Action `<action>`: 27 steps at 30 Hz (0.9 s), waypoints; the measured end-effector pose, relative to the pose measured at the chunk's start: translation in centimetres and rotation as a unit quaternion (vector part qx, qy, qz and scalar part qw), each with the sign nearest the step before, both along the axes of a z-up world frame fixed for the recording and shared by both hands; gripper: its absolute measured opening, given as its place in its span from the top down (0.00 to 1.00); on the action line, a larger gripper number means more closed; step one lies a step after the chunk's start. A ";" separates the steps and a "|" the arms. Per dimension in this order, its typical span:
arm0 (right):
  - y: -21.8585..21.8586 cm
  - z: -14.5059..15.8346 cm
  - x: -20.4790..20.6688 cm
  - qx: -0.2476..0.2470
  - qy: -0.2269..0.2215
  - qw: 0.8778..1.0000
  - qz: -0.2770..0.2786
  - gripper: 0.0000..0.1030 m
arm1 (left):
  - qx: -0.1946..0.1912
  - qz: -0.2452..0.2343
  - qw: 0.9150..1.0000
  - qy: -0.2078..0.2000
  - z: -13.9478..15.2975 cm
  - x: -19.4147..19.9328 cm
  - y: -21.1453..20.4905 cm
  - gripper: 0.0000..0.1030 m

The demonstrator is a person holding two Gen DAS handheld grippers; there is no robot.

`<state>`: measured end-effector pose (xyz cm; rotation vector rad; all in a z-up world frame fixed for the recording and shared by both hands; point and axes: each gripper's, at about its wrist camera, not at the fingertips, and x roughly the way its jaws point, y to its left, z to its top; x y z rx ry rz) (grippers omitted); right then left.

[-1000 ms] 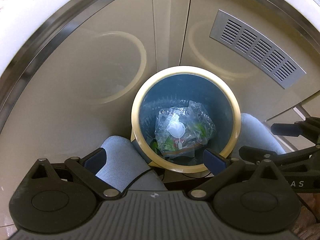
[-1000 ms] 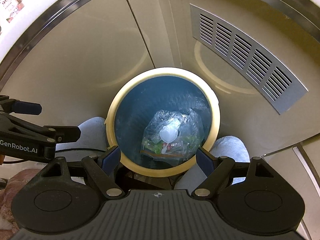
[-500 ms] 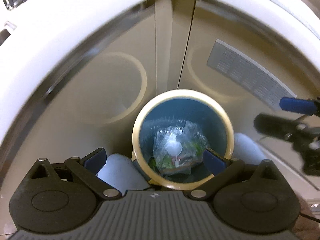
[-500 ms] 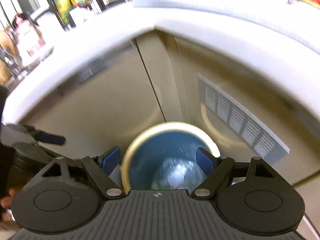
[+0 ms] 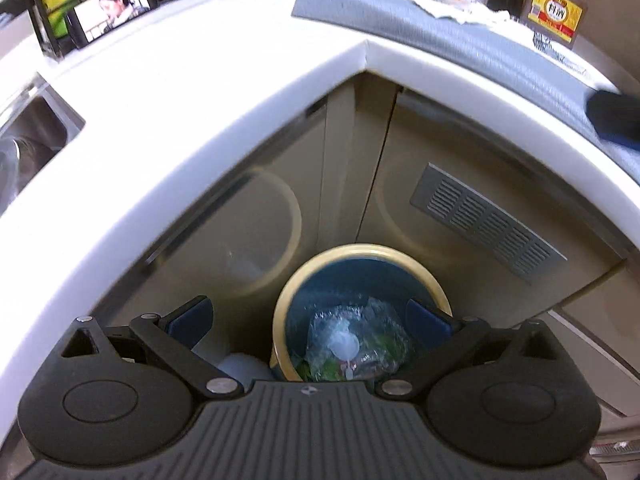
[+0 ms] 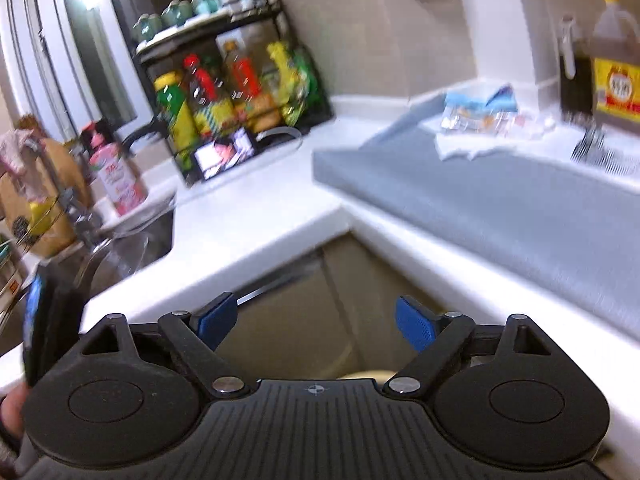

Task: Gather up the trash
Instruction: 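Raise both open tools from the bin toward the grey mat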

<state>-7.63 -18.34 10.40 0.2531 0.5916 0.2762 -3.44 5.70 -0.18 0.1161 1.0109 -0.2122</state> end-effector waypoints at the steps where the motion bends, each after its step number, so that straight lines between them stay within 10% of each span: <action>1: -0.5 0.3 0.6 -0.004 -0.004 1.000 -0.011 0.14 | 0.001 0.001 1.000 -0.003 0.2 0.0 0.1 0.00; 19: -11.6 0.0 17.8 0.053 -0.002 0.974 -0.221 0.12 | 0.020 0.000 0.999 -0.025 3.5 2.2 -0.2 0.00; 27: -6.1 -2.0 27.8 -0.045 0.000 0.987 -0.154 0.09 | 0.024 0.010 1.000 -0.013 4.3 4.0 0.1 0.00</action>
